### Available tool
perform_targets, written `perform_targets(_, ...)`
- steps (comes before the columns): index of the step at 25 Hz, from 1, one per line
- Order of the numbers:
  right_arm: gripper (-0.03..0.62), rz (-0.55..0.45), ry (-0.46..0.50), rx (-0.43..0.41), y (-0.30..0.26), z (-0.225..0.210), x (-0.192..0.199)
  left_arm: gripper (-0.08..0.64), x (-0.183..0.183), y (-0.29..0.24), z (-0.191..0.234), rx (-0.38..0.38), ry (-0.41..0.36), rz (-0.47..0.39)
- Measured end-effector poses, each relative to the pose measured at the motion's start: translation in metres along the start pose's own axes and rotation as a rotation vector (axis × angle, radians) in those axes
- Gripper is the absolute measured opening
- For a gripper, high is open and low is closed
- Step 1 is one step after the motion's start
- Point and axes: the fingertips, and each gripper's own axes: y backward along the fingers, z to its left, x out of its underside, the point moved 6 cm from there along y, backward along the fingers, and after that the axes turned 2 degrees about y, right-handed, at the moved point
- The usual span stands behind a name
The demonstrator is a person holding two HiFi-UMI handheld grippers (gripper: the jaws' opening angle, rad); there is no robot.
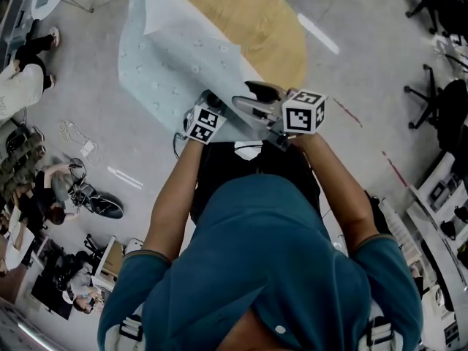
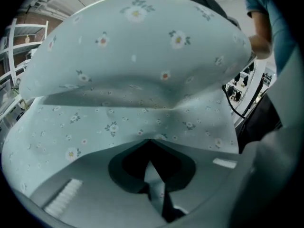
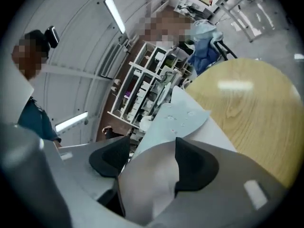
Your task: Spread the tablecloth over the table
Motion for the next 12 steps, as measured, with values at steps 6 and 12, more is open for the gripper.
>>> perform_targets(6,0.187,0.007,-0.075,-0.048,-0.014,0.000,0.003,0.002,-0.005,0.005,0.002,-0.008,-0.002,0.007)
perform_targets(12,0.011,-0.123,0.134,0.156,0.035,-0.014,-0.062,0.008,-0.005,0.004,0.000,-0.001,0.038,0.010)
